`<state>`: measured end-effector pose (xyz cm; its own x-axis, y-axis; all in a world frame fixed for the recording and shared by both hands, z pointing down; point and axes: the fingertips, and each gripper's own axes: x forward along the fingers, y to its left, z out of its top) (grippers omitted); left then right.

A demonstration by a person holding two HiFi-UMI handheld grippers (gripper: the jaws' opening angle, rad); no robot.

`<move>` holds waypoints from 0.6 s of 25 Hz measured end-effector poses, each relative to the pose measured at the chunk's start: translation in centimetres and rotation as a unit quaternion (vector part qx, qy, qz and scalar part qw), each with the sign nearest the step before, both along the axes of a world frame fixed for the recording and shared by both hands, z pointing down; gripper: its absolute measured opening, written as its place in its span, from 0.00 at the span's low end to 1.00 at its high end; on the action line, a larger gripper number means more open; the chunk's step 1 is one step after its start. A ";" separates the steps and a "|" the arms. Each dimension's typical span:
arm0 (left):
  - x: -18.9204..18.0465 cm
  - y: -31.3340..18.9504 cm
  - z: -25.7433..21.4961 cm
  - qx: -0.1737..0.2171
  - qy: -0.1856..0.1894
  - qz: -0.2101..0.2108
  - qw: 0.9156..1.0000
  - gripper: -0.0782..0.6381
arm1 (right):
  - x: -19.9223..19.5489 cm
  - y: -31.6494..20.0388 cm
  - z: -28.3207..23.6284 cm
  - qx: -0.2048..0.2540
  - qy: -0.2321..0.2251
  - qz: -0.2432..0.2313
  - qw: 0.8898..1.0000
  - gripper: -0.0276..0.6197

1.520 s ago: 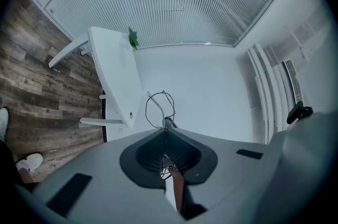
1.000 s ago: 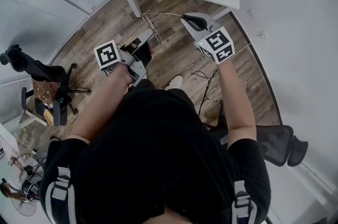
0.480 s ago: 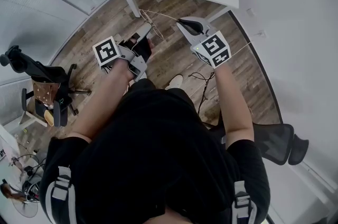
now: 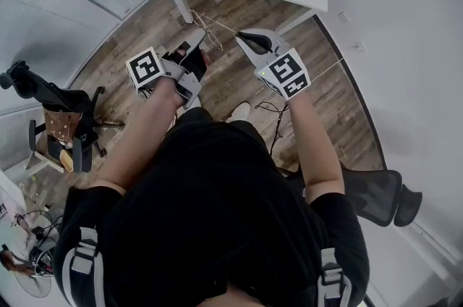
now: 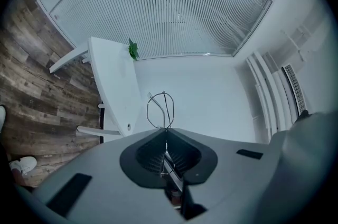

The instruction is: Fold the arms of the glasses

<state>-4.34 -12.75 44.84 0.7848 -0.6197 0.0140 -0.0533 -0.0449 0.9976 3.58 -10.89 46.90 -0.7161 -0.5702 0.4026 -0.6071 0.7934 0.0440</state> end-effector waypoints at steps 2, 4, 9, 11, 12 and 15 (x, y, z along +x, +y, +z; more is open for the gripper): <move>-0.1 0.0 -0.1 0.001 -0.001 -0.002 1.000 0.13 | -0.4 0.3 0.1 0.000 0.003 -0.003 1.000 0.08; -0.2 0.0 -0.1 0.001 -0.002 -0.005 1.000 0.13 | -0.8 0.6 0.0 -0.002 0.000 -0.006 1.000 0.08; -0.2 0.0 -0.3 0.002 -0.001 -0.008 1.000 0.13 | -1.4 1.1 0.1 -0.004 0.003 -0.013 1.000 0.08; -0.1 0.0 -0.4 0.002 0.000 -0.009 1.000 0.13 | -1.5 1.4 0.2 -0.003 0.005 -0.016 1.000 0.08; -0.1 0.0 -0.4 0.002 0.000 -0.009 1.000 0.13 | -1.6 1.5 0.2 -0.003 0.006 -0.017 1.000 0.08; -0.2 -0.1 -0.4 0.003 -0.001 -0.010 1.000 0.13 | -2.2 1.7 0.1 -0.003 0.004 -0.021 1.000 0.08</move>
<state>-4.54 -12.83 44.44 0.7724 -0.6351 0.0114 -0.0565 -0.0508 0.9971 1.42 -9.17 47.01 -0.7363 -0.5369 0.4119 -0.5724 0.8188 0.0439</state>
